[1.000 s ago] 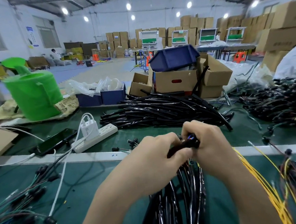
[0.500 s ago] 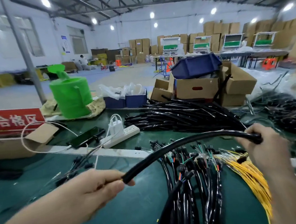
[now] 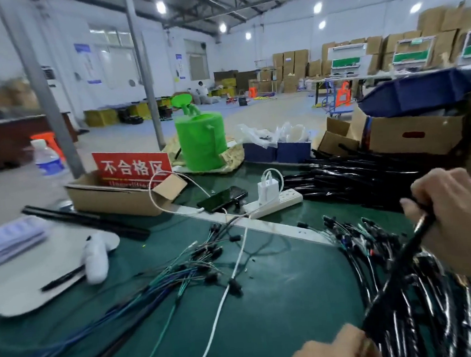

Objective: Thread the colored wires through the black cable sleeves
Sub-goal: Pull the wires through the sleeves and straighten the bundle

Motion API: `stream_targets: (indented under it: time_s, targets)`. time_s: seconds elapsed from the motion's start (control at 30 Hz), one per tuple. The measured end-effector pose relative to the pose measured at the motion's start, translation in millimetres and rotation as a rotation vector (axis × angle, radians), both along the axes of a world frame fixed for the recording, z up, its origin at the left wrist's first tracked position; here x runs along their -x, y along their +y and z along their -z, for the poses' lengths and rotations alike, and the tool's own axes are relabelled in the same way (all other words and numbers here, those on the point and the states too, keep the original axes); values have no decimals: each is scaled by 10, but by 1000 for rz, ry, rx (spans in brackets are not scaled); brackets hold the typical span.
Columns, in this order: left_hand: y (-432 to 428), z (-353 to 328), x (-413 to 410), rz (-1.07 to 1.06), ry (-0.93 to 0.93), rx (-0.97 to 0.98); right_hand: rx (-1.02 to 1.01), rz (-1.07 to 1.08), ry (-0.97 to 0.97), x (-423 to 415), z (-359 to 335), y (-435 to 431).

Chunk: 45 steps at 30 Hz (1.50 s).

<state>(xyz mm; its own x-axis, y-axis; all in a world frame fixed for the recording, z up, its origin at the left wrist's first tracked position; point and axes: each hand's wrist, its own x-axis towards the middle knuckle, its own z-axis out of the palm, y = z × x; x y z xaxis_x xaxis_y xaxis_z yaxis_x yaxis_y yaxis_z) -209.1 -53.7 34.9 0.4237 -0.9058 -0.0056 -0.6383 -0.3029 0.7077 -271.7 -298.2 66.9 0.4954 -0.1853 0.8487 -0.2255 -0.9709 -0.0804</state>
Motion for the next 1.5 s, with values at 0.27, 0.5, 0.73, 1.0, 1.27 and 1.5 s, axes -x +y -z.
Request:
stream_targets:
  time_s: [0.27,0.5,0.73,1.0,1.27,1.5]
  targets:
    - [954,431,-1776,-486,-401,-107,-172,21,538,516,1522,-606]
    - [1246,879,-2312,-693,-403,-149,-550,123,408,349,1468,-291]
    - [1102,757,-2364,-748,-497,-60,-530,118,280,320,1554,-216]
    - [1125,154,-2617,-643,-119,31,-599,87,267,335,1528,-78]
    - [1264,-515,-2567,-542,-567,92,-640,85,293,368,1402,59]
    - [1165,-838,-2474,-704,-91,552,-699,89,387,345,1278,162]
